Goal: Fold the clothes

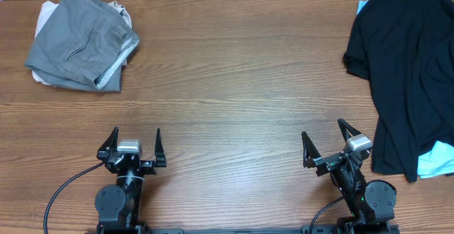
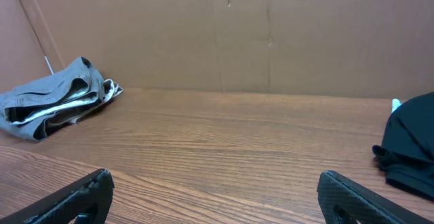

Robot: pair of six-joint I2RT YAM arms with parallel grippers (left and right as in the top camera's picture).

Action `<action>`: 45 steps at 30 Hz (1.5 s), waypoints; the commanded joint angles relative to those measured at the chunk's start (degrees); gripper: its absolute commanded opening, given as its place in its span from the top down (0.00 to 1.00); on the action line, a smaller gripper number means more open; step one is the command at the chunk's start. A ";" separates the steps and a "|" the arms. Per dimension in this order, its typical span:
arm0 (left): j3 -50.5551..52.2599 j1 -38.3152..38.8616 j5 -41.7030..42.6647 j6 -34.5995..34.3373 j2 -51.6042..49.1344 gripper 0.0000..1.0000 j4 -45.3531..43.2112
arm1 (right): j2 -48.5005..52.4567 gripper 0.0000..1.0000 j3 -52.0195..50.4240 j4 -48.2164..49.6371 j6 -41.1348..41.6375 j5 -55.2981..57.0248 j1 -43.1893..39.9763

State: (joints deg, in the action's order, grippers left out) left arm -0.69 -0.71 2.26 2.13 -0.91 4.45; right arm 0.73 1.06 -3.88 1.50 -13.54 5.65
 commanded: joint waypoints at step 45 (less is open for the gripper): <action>-1.46 0.35 26.16 -27.06 -0.50 0.00 -16.31 | 7.30 0.00 7.56 -6.21 4.55 -2.60 -0.22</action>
State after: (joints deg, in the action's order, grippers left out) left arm -0.51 -0.71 26.85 -26.79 -0.86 -12.73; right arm 4.97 3.60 -9.80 5.80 -16.27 5.65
